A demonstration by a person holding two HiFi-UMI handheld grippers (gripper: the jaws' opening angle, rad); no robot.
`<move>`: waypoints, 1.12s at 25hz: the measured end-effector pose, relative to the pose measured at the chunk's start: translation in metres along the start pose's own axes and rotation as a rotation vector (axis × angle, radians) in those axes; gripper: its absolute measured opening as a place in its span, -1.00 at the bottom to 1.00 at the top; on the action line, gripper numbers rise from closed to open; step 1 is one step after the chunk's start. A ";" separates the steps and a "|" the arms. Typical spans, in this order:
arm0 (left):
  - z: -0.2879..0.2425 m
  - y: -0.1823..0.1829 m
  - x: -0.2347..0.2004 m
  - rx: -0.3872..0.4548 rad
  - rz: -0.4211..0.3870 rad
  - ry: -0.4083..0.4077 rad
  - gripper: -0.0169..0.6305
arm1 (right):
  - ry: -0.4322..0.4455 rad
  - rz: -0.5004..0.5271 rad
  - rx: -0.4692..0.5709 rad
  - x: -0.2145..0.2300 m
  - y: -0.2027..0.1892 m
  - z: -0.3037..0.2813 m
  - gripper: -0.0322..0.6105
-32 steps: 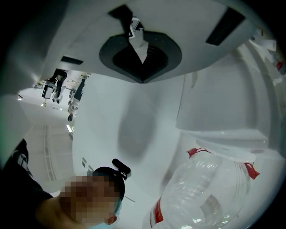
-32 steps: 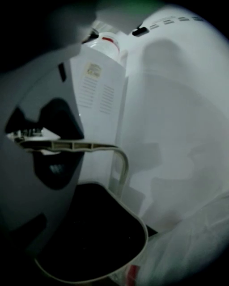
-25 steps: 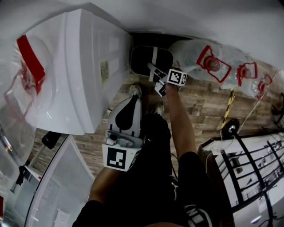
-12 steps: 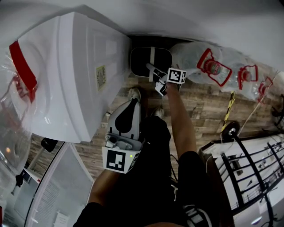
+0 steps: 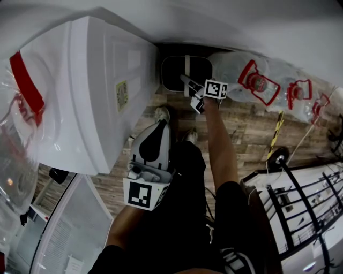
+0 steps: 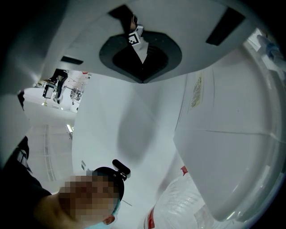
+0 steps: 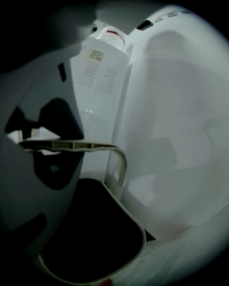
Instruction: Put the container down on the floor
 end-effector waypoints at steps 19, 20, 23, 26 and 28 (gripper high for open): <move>0.022 0.004 0.006 -0.018 0.010 -0.006 -0.86 | -0.159 0.067 -0.009 -0.002 0.005 0.013 -0.29; 0.023 0.004 0.007 -0.018 0.010 -0.006 -0.86 | -0.182 0.077 -0.012 -0.001 0.006 0.015 -0.28; 0.028 0.004 0.014 -0.019 0.007 -0.009 -0.86 | -0.254 0.101 -0.021 0.000 0.007 0.022 -0.24; 0.034 0.006 0.021 -0.021 0.008 -0.011 -0.86 | -0.303 0.113 -0.044 -0.002 0.005 0.028 -0.24; 0.039 0.007 0.025 -0.023 0.008 -0.011 -0.86 | -0.356 0.141 -0.072 -0.005 0.002 0.031 -0.20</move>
Point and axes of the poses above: the fingertips, and each gripper's own axes: z backward along the fingers, x to its right, y out of its top, the point moved 7 cm from there along z, backward along the fingers, and after that the axes turned 9 degrees about z, right-handed, at the moved point
